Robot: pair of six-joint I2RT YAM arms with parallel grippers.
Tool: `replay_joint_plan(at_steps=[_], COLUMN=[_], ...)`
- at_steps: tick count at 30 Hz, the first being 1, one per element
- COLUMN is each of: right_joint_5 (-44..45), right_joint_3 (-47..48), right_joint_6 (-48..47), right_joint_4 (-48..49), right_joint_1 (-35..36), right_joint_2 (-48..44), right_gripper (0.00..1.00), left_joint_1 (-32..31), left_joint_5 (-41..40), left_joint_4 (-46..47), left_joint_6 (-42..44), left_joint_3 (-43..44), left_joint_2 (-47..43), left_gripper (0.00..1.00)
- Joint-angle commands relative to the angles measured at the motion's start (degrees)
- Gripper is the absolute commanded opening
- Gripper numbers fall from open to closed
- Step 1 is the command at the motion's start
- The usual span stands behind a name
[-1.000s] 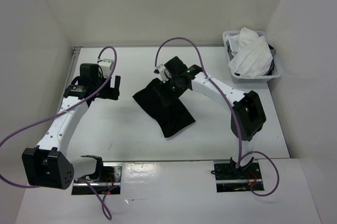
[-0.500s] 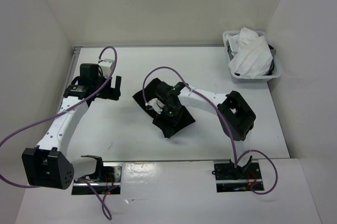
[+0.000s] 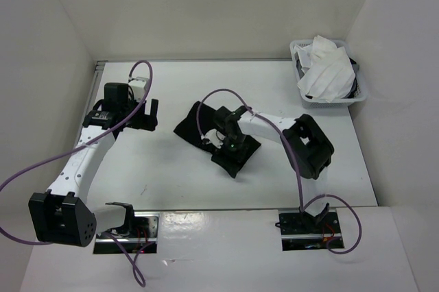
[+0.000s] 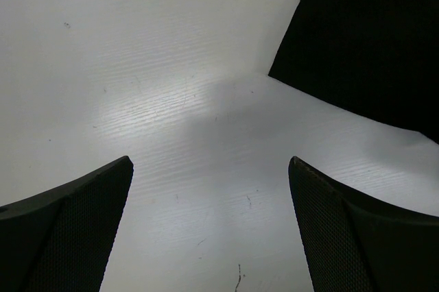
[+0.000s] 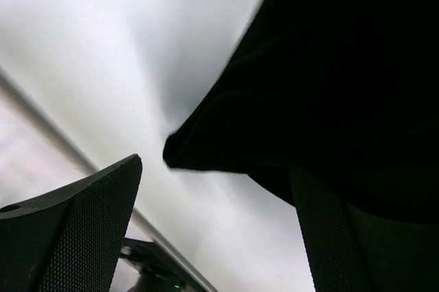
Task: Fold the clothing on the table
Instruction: Fold the skirt
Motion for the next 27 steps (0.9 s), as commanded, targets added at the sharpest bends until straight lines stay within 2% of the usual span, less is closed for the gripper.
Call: replay_joint_plan(at_steps=[1, 5, 9, 27], right_joint_5=[12.4, 22.1, 28.2, 38.5], right_joint_3=[-2.1, -2.1, -2.6, 0.4], right_joint_6=[-5.2, -7.5, -10.4, -12.0], right_joint_4=[2.8, 5.8, 10.6, 33.1], right_joint_1=[-5.3, -8.6, -9.1, -9.1], right_joint_2=[3.2, 2.5, 0.9, -6.1], right_gripper=[0.93, 0.93, 0.93, 0.98], left_joint_1=[0.4, 0.4, 0.4, 0.4], left_joint_5=[1.2, 1.2, 1.2, 8.0], left_joint_4=[0.3, 0.3, 0.3, -1.3], left_joint_6=[1.1, 1.1, 1.1, 4.3], left_joint_3=[-0.4, -0.4, -0.4, -0.4], left_joint_2=[0.1, 0.1, 0.1, 0.1], left_gripper=[1.0, 1.0, 1.0, 1.0])
